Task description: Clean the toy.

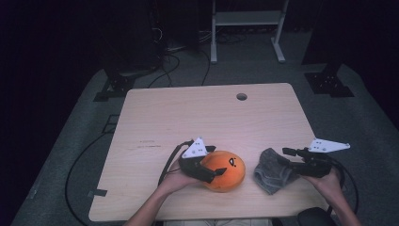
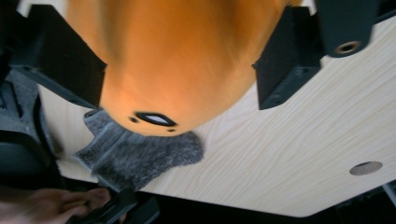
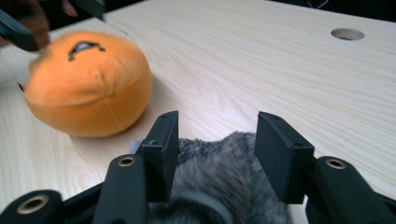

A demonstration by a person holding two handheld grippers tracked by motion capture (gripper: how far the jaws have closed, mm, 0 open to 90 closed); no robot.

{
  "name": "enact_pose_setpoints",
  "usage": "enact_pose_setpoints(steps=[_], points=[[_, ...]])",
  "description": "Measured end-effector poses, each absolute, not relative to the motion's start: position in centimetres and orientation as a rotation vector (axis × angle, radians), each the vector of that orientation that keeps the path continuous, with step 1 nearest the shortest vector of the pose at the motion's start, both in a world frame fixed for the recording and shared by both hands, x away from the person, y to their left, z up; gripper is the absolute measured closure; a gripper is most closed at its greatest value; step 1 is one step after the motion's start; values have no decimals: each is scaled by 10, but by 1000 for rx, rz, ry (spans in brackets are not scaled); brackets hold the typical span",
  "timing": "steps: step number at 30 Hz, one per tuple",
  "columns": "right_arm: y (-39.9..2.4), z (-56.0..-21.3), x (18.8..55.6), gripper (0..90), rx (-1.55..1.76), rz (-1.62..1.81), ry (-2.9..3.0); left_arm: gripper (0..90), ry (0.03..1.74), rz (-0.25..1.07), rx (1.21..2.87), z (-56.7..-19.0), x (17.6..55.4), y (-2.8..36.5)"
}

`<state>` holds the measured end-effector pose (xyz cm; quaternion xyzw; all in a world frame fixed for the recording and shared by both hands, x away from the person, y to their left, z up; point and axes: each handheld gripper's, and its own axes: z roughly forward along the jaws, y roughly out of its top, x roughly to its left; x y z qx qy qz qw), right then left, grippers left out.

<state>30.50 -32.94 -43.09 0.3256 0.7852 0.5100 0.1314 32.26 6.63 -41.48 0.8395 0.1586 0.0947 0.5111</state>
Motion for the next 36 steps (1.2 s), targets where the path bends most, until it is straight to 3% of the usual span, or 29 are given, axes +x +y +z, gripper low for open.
enact_pose_setpoints(steps=[3,6,10,13,25,31,36], points=[[-328,-429,306,462,948,1495,2268,87,410,216,2074,-422,330,58],[-326,-430,306,456,940,1502,2268,106,447,114,2088,-429,335,54],[-321,-427,307,452,919,1523,2262,408,402,174,2110,-429,328,51],[-317,-426,308,452,913,1538,2260,517,377,171,2084,-421,328,53],[-312,-430,313,413,930,1525,2272,514,476,382,2037,-411,362,54],[-308,-432,314,403,924,1510,2289,486,507,396,2034,-415,379,50],[-307,-433,314,394,932,1494,2300,342,534,334,2038,-417,383,52]])
